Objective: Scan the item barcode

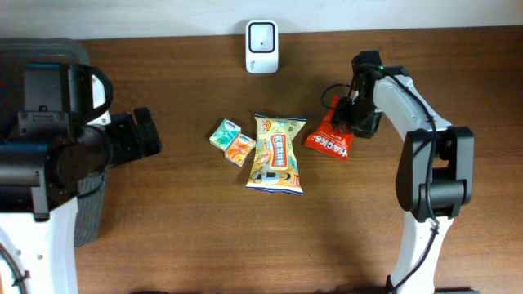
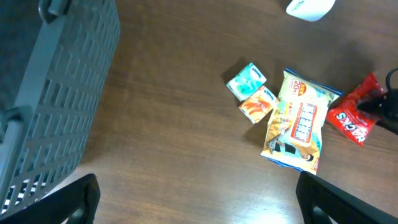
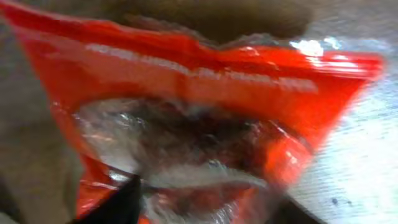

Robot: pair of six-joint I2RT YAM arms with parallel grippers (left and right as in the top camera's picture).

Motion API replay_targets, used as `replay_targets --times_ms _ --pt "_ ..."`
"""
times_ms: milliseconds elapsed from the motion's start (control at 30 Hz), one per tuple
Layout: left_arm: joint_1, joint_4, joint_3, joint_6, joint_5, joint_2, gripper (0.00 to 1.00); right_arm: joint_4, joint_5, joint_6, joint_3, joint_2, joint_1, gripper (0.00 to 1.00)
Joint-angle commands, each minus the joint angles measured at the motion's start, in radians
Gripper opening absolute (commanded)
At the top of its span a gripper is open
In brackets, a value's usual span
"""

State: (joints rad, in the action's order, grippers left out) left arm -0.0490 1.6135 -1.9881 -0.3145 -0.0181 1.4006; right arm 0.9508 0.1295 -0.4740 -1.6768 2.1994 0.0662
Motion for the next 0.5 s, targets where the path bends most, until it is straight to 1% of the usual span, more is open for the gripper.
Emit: replay_targets --times_ms 0,33,133,200,267,367,467 --pt "0.005 0.001 -0.006 0.001 0.004 -0.001 0.99 -0.005 0.003 -0.003 0.067 0.014 0.006 0.07" --pt "0.005 0.001 -0.006 0.001 0.003 -0.001 0.99 -0.004 0.011 -0.002 0.066 0.014 0.006 0.04" --pt "0.005 0.001 -0.006 0.001 0.003 -0.001 0.99 0.007 0.078 0.015 0.042 0.01 0.003 0.04" --pt "0.005 0.001 -0.006 0.001 0.003 -0.001 0.99 0.038 0.187 0.041 -0.003 0.01 -0.005 0.04" --pt "0.005 0.001 -0.006 0.001 0.003 -0.001 0.99 0.09 0.412 0.093 -0.075 0.009 -0.026 0.04" --pt "0.005 0.001 -0.006 0.001 0.003 -0.001 0.99 0.149 0.743 0.108 -0.148 0.007 -0.058 0.04" --pt "0.005 0.001 -0.006 0.001 0.003 -0.001 0.99 0.166 1.017 0.119 -0.162 0.006 -0.081 0.04"
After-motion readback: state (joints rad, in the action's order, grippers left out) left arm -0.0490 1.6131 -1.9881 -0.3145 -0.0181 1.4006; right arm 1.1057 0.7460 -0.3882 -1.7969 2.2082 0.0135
